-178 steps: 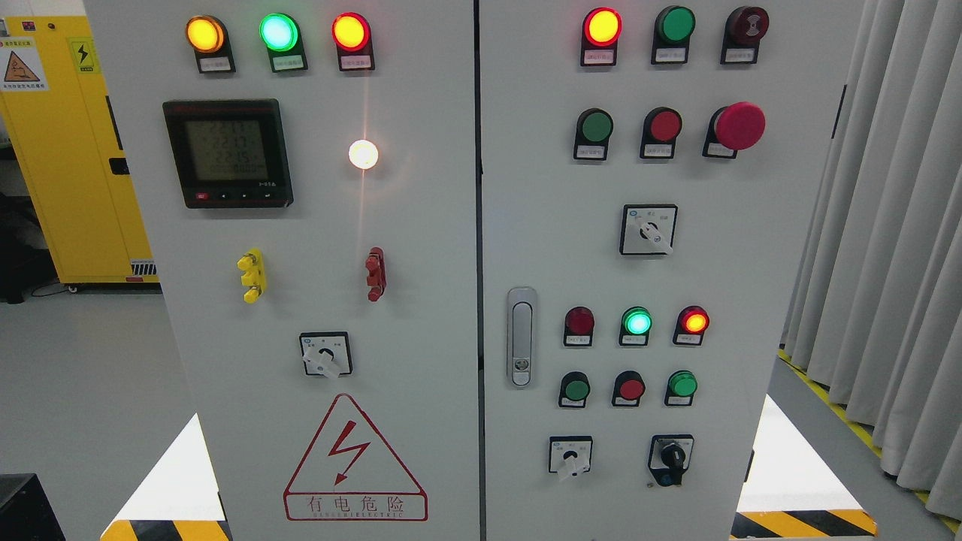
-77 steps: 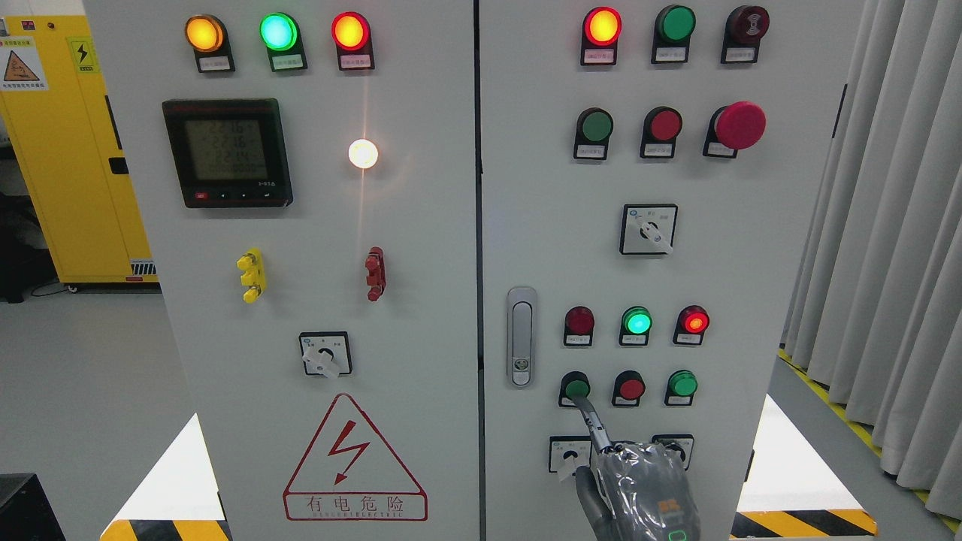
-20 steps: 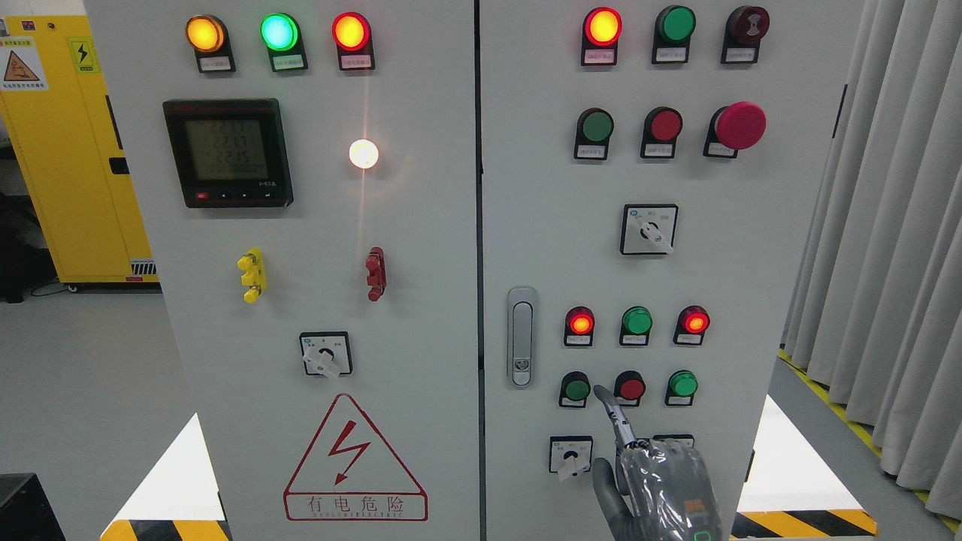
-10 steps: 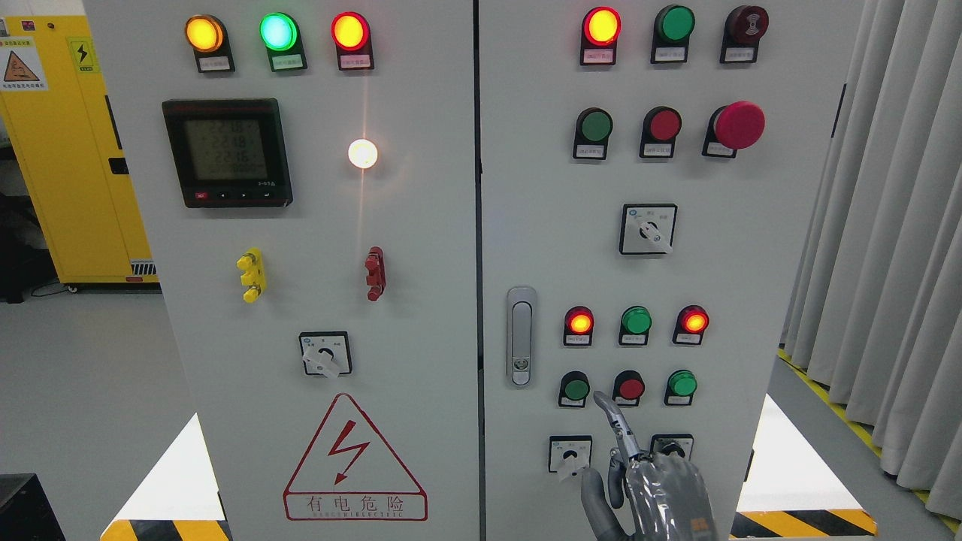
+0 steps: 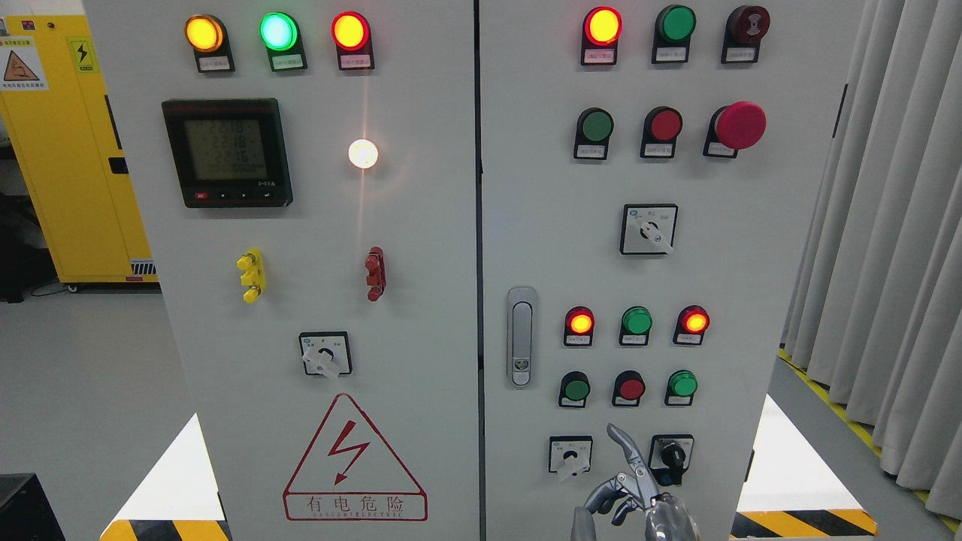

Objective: Press green start button

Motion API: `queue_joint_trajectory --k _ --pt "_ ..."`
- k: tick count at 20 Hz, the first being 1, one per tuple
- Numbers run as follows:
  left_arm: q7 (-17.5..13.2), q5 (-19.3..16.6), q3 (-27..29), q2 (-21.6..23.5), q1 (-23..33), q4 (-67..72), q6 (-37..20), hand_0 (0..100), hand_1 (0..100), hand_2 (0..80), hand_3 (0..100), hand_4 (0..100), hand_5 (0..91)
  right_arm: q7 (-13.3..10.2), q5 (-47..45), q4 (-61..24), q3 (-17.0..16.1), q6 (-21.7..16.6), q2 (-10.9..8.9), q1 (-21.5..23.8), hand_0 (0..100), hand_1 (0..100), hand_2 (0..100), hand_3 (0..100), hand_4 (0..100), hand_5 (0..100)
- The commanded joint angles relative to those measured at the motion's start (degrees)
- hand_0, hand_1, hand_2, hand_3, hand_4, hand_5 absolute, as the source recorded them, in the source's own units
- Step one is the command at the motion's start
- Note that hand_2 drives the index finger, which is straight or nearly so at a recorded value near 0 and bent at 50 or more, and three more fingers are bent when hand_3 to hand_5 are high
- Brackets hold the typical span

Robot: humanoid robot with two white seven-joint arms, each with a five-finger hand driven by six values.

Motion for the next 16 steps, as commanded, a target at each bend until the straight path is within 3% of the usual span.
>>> queue_joint_trajectory --k 1,3,6,16 --pt "0.28 0.0 0.01 -0.01 0.0 0.0 0.01 12 56 0.0 0 0 0.0 0.47 -11.07 0.49 2.34 -0.29 -0.22 1.29 70 72 0 0 0 0" --pt "0.28 0.0 0.01 -0.01 0.0 0.0 0.01 12 56 0.0 0 0 0.0 1.0 -11.08 0.76 2.34 -0.29 -0.22 1.2 73 69 0 0 0 0" --pt "0.28 -0.08 0.01 -0.01 0.0 0.0 0.01 12 56 0.0 0 0 0.0 1.0 -11.08 0.85 2.43 -0.29 -0.22 1.12 54 69 0 0 0 0" --pt "0.29 0.0 0.01 -0.01 0.0 0.0 0.01 12 56 0.0 0 0 0.0 1.61 -11.08 0.85 2.61 -0.29 -0.22 0.85 47 69 0 0 0 0"
